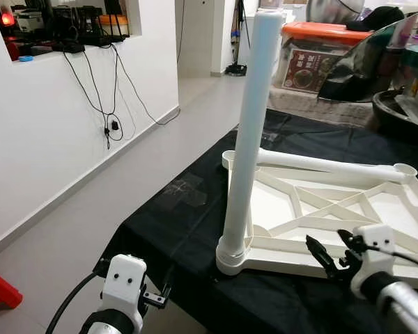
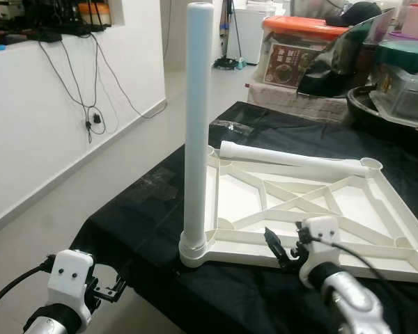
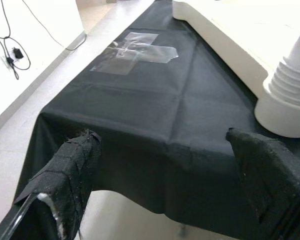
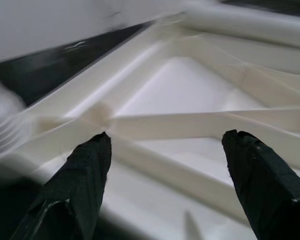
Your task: Building children table
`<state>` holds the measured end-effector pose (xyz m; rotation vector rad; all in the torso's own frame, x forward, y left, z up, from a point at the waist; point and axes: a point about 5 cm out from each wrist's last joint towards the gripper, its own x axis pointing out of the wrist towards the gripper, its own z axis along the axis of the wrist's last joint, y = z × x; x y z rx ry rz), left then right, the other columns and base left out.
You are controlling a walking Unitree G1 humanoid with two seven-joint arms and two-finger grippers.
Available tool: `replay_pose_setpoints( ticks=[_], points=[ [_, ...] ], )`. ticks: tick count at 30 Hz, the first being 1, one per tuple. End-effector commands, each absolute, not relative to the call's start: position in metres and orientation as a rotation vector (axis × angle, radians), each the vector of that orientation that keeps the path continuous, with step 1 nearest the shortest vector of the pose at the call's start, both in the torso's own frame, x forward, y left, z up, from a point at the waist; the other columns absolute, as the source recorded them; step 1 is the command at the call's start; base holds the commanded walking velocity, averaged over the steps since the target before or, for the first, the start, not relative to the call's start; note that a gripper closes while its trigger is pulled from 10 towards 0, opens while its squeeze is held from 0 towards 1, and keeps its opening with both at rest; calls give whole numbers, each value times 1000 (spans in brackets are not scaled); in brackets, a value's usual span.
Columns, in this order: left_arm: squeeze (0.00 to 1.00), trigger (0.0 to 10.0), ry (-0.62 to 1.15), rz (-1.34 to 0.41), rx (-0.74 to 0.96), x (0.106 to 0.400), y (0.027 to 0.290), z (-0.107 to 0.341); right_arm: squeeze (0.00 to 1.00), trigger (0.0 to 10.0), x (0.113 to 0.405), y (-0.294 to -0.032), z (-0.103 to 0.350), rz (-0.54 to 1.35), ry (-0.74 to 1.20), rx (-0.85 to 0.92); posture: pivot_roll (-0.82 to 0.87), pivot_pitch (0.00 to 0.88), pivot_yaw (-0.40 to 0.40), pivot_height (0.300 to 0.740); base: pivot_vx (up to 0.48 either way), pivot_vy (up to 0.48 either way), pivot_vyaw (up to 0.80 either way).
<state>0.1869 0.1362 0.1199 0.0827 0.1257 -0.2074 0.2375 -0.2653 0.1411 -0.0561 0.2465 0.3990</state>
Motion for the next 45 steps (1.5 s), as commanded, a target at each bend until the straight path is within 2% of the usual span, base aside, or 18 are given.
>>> replay_pose_setpoints(
  ticks=[1,2,5,6,7,14,20,32,35,45],
  points=[
    [0,10000,158,-217,91,185,137,114,0,10000,237,-265,144,489,255,-20,169,0,-37,740,0,0,0],
    [0,10000,158,-217,91,185,137,114,0,10000,237,-265,144,489,255,-20,169,0,-37,740,0,0,0],
    [0,10000,159,-229,95,184,136,115,0,10000,238,-255,156,747,281,6,183,0,-37,740,0,0,0],
    [0,10000,159,-229,95,184,136,115,0,10000,238,-255,156,747,281,6,183,0,-37,740,0,0,0],
    [0,10000,158,-233,97,184,136,115,0,10000,237,-249,160,836,283,27,185,0,-36,740,0,0,0],
    [0,10000,160,-242,105,182,135,116,0,10000,244,-231,163,1001,253,26,204,0,-39,740,0,0,0],
    [0,10000,161,-246,109,179,134,118,0,10000,261,-216,166,1074,222,15,214,4,-47,740,0,0,0],
    [0,10000,164,-255,101,173,130,120,0,10000,275,-204,174,1117,153,6,216,37,-49,740,0,0,0],
    [0,10000,169,-256,96,172,130,121,0,10000,289,-193,182,1116,87,9,219,42,-51,740,0,0,0],
    [0,10000,176,-255,93,170,129,122,0,10000,296,-178,184,1160,51,12,223,50,-53,740,0,0,0]
  ],
)
